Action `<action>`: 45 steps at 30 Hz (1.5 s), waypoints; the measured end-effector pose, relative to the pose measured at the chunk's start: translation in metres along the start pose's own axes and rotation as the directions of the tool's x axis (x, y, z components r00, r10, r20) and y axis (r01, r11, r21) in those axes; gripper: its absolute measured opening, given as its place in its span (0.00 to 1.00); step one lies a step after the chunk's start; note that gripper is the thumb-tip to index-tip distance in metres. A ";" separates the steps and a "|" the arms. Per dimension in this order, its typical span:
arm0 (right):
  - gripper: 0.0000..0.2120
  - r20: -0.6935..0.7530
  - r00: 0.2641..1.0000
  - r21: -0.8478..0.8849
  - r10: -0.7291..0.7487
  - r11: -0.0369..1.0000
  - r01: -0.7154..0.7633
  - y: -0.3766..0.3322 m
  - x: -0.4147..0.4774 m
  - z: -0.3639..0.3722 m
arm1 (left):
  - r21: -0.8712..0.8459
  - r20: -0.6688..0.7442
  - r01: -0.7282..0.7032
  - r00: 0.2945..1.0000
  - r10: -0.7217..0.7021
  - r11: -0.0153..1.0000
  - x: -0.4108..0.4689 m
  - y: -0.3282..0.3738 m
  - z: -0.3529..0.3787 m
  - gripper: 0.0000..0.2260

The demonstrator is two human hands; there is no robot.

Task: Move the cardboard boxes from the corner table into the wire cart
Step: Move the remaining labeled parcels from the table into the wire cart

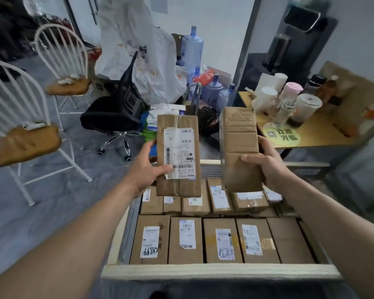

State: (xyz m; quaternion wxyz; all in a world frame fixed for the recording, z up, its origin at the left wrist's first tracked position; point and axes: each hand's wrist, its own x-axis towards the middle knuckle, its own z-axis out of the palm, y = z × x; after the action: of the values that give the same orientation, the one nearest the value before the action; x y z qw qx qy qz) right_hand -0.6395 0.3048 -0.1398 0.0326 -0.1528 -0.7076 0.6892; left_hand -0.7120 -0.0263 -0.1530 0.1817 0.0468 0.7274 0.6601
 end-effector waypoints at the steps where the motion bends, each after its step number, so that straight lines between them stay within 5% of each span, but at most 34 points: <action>1: 0.37 -0.003 1.000 -0.007 0.014 1.000 -0.014 0.006 0.005 0.015 | 0.000 -0.002 0.012 1.000 -0.012 1.000 0.004 -0.007 -0.014 0.38; 15: 0.35 0.022 0.962 -0.060 0.272 0.961 -0.270 0.122 0.022 0.114 | 0.041 0.035 0.249 0.968 -0.250 0.968 0.037 -0.135 -0.087 0.39; 36: 0.44 0.122 0.708 -0.132 0.696 0.718 -0.683 0.370 0.008 0.152 | 0.209 -0.047 0.607 0.789 -0.612 0.767 0.025 -0.350 -0.067 0.46; 45: 0.29 0.204 0.642 -0.213 0.739 0.674 -0.707 0.407 0.013 0.173 | 0.273 -0.166 0.660 0.749 -0.641 0.700 0.030 -0.388 -0.060 0.41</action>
State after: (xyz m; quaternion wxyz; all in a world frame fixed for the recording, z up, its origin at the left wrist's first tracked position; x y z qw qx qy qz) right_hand -0.6264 0.1425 -0.5509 -0.3524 -0.3277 -0.6225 0.6172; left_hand -0.6926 -0.1222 -0.5342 0.3718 -0.2039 0.7972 0.4297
